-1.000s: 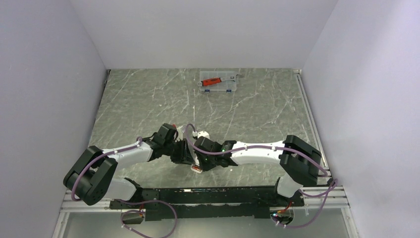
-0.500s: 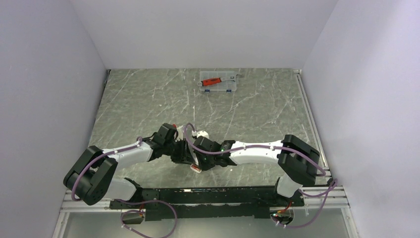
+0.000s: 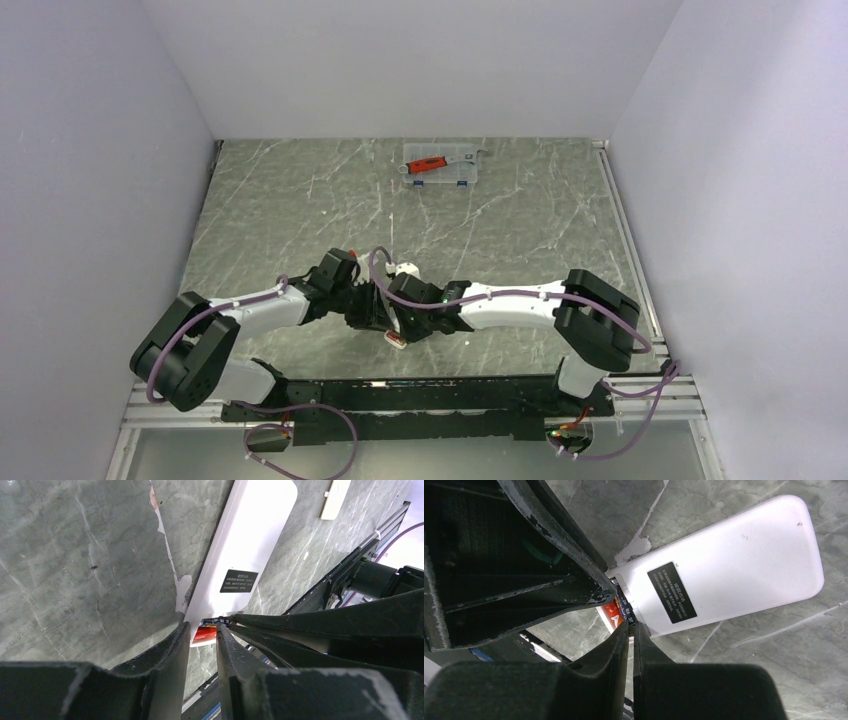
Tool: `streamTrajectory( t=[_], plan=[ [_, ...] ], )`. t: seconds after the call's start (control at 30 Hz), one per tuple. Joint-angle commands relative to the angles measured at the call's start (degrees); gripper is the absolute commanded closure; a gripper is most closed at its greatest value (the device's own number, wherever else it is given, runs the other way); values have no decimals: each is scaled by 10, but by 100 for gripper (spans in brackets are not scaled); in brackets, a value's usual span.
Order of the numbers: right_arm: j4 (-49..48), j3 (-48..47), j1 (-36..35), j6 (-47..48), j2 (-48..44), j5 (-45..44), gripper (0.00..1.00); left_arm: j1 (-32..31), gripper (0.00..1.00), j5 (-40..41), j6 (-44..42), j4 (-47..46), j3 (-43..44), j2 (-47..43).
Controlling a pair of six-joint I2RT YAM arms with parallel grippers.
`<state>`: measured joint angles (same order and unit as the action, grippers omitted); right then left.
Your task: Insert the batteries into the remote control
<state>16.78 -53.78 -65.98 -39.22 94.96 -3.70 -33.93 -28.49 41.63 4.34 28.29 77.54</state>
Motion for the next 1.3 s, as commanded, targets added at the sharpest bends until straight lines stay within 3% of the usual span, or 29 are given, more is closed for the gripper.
streamTrajectory(
  t=[0.0,0.57,1.27],
  plan=[
    [-19,-23,1,-2,23,-3,92,-3,69,-17,3,-13,8,5],
    [23,-15,-1,16,45,13,100,-3,69,-16,8,-17,2,-3],
    [69,-32,-2,17,-36,-43,97,-2,69,-12,18,-22,-15,-12]
  ],
)
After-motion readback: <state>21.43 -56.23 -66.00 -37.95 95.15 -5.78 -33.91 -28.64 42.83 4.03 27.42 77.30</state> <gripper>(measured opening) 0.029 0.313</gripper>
